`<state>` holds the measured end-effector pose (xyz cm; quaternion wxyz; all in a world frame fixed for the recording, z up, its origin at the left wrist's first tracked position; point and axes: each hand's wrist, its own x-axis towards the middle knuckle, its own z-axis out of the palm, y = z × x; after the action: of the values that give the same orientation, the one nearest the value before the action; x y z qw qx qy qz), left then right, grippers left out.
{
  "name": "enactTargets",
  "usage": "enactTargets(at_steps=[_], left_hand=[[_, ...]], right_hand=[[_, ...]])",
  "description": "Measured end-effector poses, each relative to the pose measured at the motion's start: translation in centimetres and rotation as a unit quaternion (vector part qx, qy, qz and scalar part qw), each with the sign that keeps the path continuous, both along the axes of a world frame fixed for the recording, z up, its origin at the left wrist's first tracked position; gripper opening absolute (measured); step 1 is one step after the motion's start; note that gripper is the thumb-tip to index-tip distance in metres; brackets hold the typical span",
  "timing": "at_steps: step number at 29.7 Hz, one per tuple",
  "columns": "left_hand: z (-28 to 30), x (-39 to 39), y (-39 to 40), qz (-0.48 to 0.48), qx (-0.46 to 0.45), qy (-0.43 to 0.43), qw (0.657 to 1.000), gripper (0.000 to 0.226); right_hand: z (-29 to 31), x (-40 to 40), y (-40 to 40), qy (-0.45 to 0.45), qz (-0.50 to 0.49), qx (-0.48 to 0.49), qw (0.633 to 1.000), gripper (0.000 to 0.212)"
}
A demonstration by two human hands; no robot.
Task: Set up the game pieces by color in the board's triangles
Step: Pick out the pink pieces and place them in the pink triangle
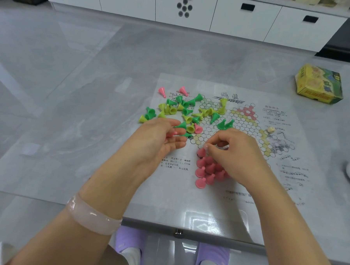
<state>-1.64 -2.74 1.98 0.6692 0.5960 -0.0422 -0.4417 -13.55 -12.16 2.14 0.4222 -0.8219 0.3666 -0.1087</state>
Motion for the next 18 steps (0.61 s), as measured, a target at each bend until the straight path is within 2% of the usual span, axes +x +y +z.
enactTargets(at_steps=[10, 18], left_hand=[[-0.12, 0.07, 0.01, 0.005, 0.003, -0.013, 1.0, 0.026], [0.28, -0.02, 0.15, 0.016, -0.024, 0.027, 0.999, 0.024]], right_hand=[[0.17, -0.09, 0.16, 0.009, 0.005, 0.021, 1.0, 0.016], [0.06, -0.19, -0.05, 0.014, 0.01, 0.03, 0.999, 0.017]])
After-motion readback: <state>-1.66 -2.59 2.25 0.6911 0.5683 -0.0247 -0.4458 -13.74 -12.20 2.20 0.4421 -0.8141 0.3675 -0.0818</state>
